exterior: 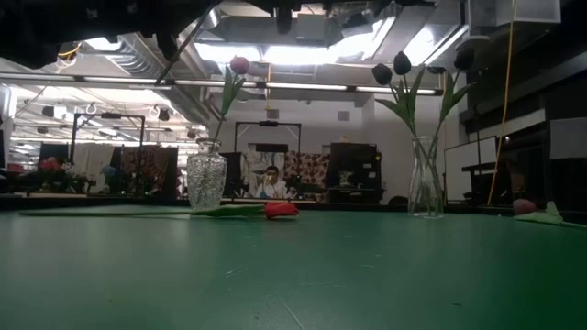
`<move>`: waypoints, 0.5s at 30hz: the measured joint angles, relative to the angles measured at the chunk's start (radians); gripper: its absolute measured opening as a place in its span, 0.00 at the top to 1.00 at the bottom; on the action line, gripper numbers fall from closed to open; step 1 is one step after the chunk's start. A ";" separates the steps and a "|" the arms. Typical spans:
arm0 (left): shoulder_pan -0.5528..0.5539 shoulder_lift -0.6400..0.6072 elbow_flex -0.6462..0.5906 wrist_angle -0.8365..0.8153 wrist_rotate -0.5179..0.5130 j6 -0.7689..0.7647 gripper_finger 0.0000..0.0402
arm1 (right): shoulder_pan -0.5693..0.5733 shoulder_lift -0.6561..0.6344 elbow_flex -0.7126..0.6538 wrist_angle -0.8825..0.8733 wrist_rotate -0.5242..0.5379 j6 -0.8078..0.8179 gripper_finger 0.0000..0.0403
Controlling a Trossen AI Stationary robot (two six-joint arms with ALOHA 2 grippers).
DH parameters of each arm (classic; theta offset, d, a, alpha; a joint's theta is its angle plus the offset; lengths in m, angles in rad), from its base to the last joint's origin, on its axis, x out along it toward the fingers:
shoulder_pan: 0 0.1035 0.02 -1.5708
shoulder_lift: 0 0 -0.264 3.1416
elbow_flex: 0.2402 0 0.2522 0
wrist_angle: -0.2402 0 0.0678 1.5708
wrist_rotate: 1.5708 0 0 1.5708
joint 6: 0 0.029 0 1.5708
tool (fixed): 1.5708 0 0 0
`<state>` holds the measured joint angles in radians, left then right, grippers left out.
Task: Sort flowers into vase by color
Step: Put the top pink flower into the top left transparent vase
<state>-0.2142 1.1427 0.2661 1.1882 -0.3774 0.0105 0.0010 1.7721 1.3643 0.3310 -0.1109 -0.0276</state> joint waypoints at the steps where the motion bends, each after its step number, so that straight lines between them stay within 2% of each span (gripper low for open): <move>1: 0.000 0.000 0.000 -0.001 -0.008 0.000 1.00 | 0.000 0.000 0.000 -0.003 0.004 0.000 0.96; 7: -0.004 0.000 0.000 -0.015 -0.082 0.021 0.97 | -0.001 0.000 0.000 -0.021 0.058 0.000 0.98; 12: -0.005 -0.015 0.000 -0.079 -0.089 0.026 0.85 | -0.002 -0.002 0.000 -0.047 0.068 -0.006 0.99; 15: -0.007 -0.063 0.000 -0.159 -0.150 0.027 0.78 | -0.002 -0.003 0.000 -0.053 0.101 -0.007 0.98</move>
<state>-0.2210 1.0793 0.2661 1.0296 -0.5276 0.0380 -0.0006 1.7695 1.3640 0.2775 -0.0099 -0.0345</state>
